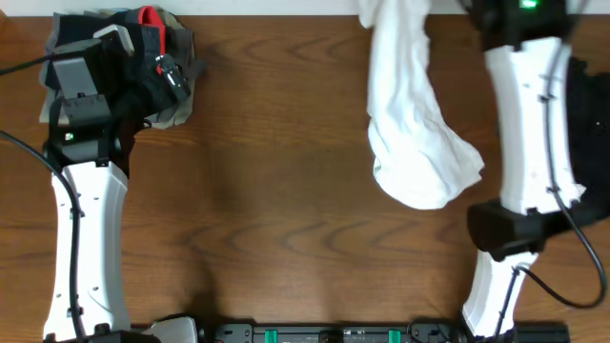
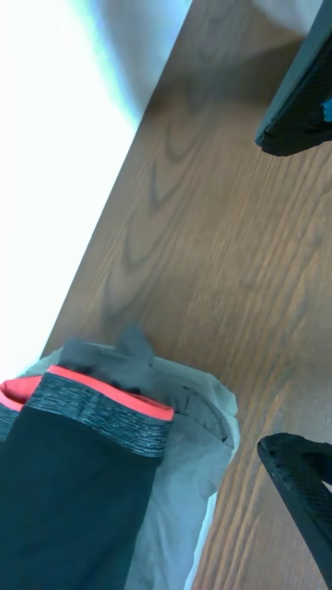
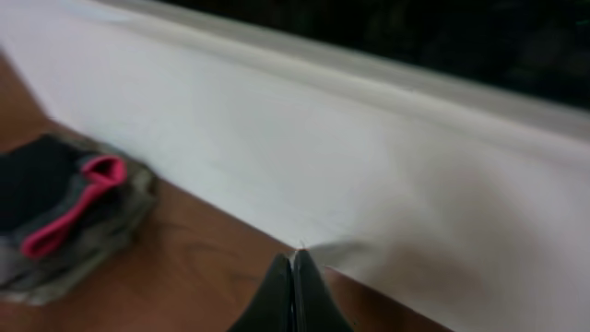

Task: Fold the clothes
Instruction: 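Lay the white shirt flat across the table center, release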

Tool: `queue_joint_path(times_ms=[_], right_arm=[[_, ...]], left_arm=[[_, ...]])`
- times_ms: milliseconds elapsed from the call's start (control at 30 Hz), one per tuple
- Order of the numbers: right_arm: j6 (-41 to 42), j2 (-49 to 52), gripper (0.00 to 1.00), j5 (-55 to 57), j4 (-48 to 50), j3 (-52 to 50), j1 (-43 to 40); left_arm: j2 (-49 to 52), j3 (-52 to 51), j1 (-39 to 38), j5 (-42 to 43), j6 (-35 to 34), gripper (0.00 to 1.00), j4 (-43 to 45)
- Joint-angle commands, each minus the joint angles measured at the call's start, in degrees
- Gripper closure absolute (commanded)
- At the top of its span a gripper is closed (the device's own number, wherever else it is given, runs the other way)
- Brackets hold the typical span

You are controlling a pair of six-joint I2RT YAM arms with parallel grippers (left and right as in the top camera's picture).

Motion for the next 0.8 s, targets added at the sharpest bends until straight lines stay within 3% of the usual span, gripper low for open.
queue_joint_path(times_ms=[0,300,433,767], right_arm=[[3.93,4.13,0.99,-1.68,0.85,0.37,4.61],[6.84,9.66,0.99,0.20,2.54,0.37,11.08],[6.84,9.66,0.99,-5.03,1.05,0.37,12.15],[2.12,9.64,0.99,-17.16,-18.03,0.37,16.39]], left_arm=[[0.00,1.29,0.15,0.09,-0.07,0.03,-1.27],[0.04,1.29,0.15,-0.57,1.05,0.03,-3.50],[0.04,1.29,0.15,-0.57,1.20,0.03,-3.26],[0.04,1.29,0.26,-6.84,1.22,0.03,-3.26]])
